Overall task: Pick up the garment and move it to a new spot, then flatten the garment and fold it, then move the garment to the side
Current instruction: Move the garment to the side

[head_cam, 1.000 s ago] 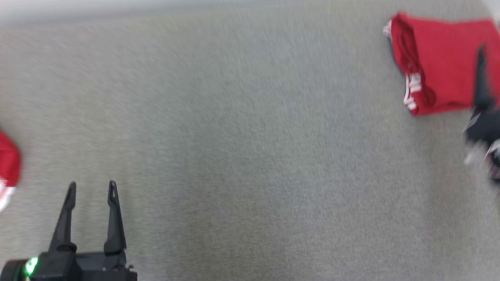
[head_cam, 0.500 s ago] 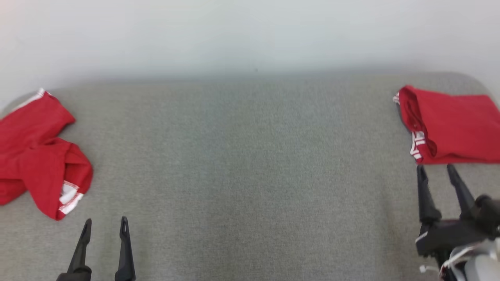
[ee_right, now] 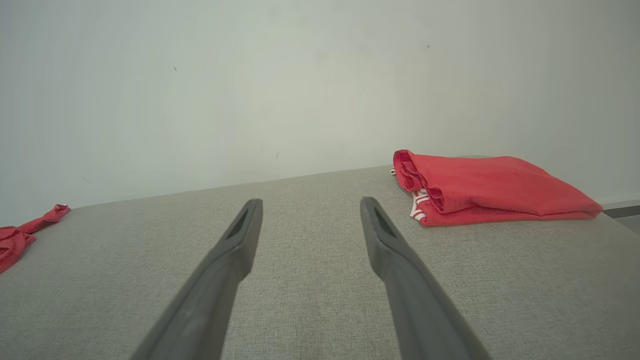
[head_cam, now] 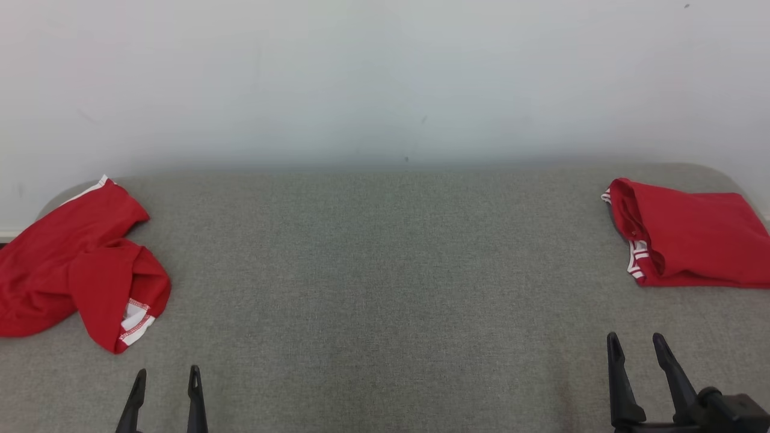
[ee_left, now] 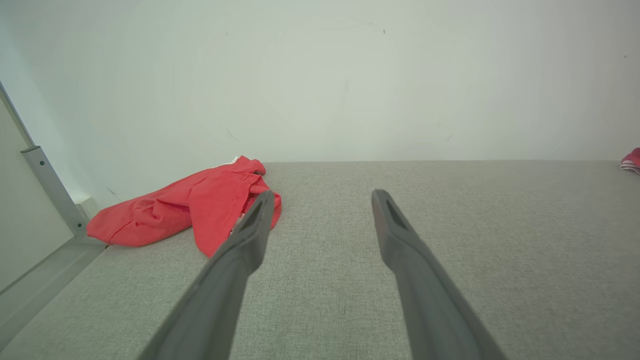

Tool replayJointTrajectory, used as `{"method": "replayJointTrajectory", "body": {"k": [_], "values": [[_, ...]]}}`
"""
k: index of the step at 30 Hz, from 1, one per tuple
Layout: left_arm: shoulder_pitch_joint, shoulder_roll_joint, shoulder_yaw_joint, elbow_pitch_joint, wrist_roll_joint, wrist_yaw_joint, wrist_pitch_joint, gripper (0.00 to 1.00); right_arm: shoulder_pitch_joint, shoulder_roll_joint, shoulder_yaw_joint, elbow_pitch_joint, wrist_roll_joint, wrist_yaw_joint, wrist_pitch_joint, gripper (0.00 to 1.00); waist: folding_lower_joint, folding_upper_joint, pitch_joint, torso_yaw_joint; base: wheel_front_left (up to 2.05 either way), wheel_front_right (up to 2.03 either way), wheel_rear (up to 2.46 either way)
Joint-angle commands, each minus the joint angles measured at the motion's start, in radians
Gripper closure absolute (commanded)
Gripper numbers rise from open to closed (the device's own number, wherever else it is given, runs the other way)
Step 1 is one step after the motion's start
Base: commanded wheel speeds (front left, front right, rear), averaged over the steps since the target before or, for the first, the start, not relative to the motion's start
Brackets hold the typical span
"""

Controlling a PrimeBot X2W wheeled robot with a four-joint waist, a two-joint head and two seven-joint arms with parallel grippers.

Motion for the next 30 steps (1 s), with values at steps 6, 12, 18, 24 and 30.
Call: {"method": "replayJointTrajectory", "body": {"k": [6,12,18,24,30], "values": [[0.018,0.017,-0.011,0.019,0.015,0.005,0.001,0.0,0.036,0.029,0.006,-0.001,-0.036,-0.003,-0.016,0.0,0.0001,0.0001,-0.023,0.001,0.0,0.0,0.0],[0.021,0.027,-0.018,0.022,0.019,0.007,0.016,0.0,0.036,0.037,0.006,0.001,-0.056,-0.003,-0.029,0.0,0.0001,0.0001,-0.026,0.004,0.0,0.0,0.0],[0.023,0.033,-0.021,0.021,0.013,0.011,0.023,0.0,0.024,0.027,0.02,0.007,-0.078,-0.003,-0.042,0.0,0.0001,0.0001,-0.024,0.011,0.0,0.0,0.0],[0.024,0.039,-0.029,0.01,0.021,0.019,0.032,0.0,0.018,0.031,0.028,0.015,-0.083,-0.003,-0.051,0.0,0.0001,0.0001,-0.02,0.019,0.0,0.0,0.0],[0.025,0.044,-0.032,0.001,0.02,0.027,0.039,0.0,0.017,0.033,0.026,0.022,-0.088,-0.003,-0.057,0.0,0.0001,0.0001,-0.017,0.02,0.0,0.0,0.0]]}}
